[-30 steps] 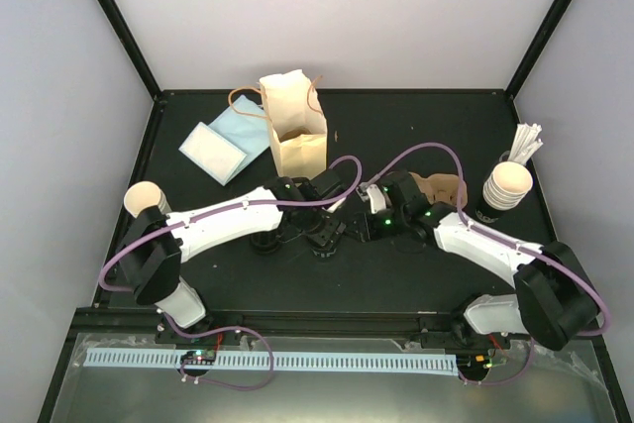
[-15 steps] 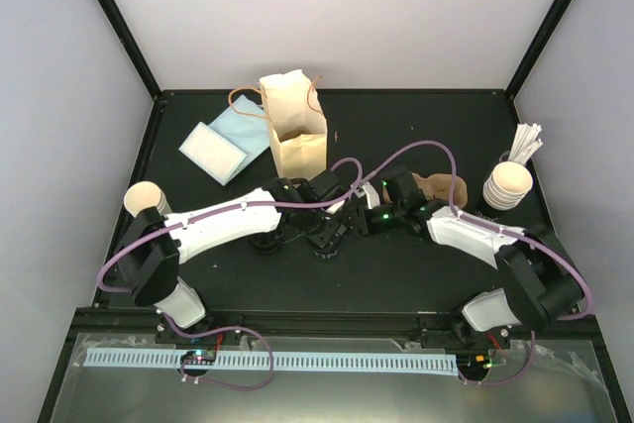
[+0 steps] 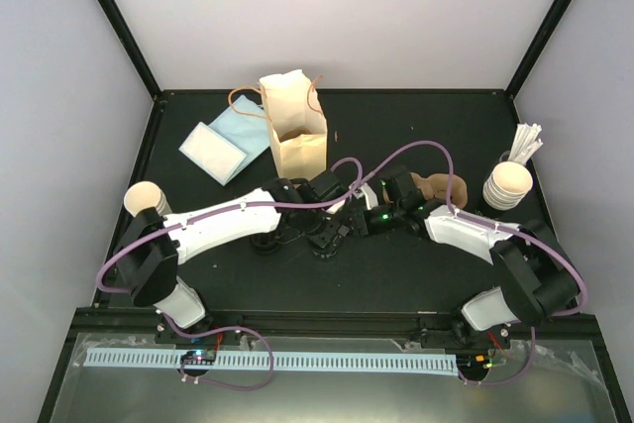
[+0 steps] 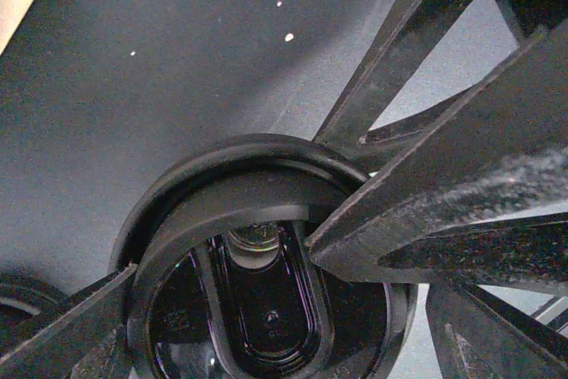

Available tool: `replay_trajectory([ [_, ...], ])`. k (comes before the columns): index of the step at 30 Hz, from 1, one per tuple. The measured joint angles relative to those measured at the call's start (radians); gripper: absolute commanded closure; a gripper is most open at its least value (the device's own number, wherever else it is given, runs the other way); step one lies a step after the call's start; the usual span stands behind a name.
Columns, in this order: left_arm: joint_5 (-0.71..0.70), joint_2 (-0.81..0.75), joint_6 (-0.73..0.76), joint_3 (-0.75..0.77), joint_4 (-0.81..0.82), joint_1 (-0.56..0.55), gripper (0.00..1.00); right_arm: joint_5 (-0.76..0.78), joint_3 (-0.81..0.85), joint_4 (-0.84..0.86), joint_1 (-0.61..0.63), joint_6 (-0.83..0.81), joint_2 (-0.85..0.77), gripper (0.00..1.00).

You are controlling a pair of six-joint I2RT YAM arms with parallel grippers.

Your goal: Pack the takeout coffee

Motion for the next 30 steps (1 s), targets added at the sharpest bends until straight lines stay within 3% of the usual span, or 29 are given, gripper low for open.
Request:
replay_trajectory([
  [3, 0.002, 0.000, -0.004, 0.011, -0.007, -0.004, 0.02, 0.002, 0.000, -0.007, 0.000, -0.004, -0.005, 0.66],
  [17, -0.029, -0.146, -0.034, 0.044, 0.024, -0.005, 0.01, 0.040, 0.009, -0.078, 0.012, -0.039, -0.040, 0.66],
  [30, -0.127, -0.409, -0.107, -0.103, 0.071, 0.019, 0.01, 0.135, 0.083, -0.223, 0.023, -0.105, -0.109, 0.47],
])
